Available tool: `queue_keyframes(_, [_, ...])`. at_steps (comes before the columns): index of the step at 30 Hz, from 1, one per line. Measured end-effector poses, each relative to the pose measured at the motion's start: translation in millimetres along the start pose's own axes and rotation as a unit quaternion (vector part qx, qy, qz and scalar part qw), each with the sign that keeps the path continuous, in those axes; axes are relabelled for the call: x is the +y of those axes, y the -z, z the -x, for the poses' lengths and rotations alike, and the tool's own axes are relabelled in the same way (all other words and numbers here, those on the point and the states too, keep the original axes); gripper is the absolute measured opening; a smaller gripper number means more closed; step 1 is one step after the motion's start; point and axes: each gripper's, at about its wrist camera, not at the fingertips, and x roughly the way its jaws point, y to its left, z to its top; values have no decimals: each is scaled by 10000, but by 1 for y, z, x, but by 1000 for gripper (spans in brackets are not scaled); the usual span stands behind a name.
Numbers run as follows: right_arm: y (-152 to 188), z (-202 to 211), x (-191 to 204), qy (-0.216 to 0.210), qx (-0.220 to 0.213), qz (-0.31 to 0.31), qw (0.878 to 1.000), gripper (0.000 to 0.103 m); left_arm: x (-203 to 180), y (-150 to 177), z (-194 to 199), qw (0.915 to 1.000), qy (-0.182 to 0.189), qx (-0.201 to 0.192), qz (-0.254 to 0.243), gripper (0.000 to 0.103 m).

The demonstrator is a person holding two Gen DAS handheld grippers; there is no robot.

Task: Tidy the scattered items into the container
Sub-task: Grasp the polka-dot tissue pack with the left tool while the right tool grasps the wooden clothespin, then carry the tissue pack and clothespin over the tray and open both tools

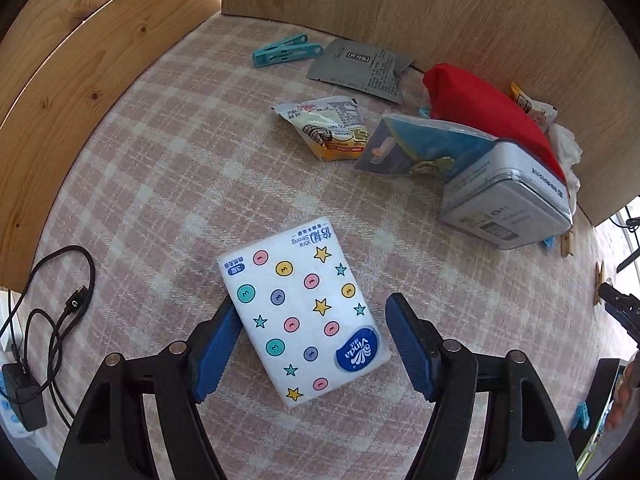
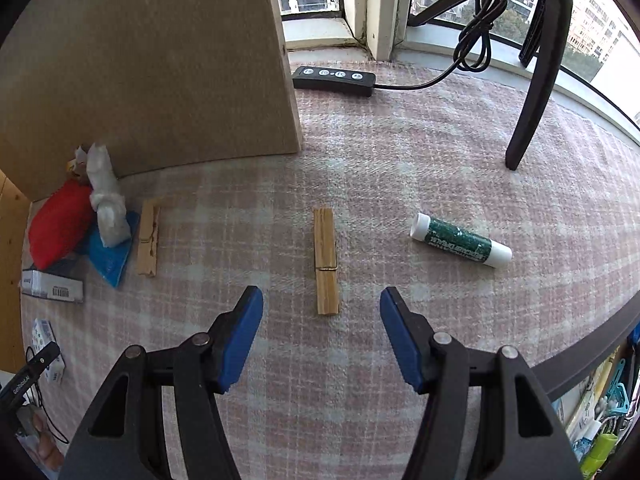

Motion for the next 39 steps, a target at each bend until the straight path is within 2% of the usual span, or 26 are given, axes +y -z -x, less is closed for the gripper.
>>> queue_keyframes(8, [-9, -12, -3, 132, 44, -12, 9999, 52, -4, 1, -1, 9993, -304, -148, -131, 57])
queue_keyframes(9, [-9, -12, -2, 193, 25, 27, 9998, 49, -5, 2, -1, 9992, -336, -175, -154, 54])
queue_keyframes(10, [-10, -12, 0, 280, 4, 99, 9996, 38, -6, 3, 0, 9990, -352, -199, -165, 51])
queue_keyframes(15, [-9, -14, 14, 349, -43, 335, 9988, 12, -13, 10, 1, 9985, -364, -264, -305, 50])
queue_keyframes(22, [11, -7, 16, -19, 31, 258, 9997, 12, -16, 39, 8, 9983, -241, -257, -456, 49])
queue_keyframes(26, [31, 10, 19, -129, -77, 286, 9995, 12, -17, 61, 21, 9979, -150, -313, -539, 49])
queue_keyframes(34, [82, 73, 19, -424, -456, 335, 9975, 12, -37, 102, 76, 9942, 136, -659, -835, 49])
queue_keyframes(39, [114, 116, -10, -527, -681, 265, 9959, 12, -60, 114, 109, 9893, 304, -854, -1141, 49])
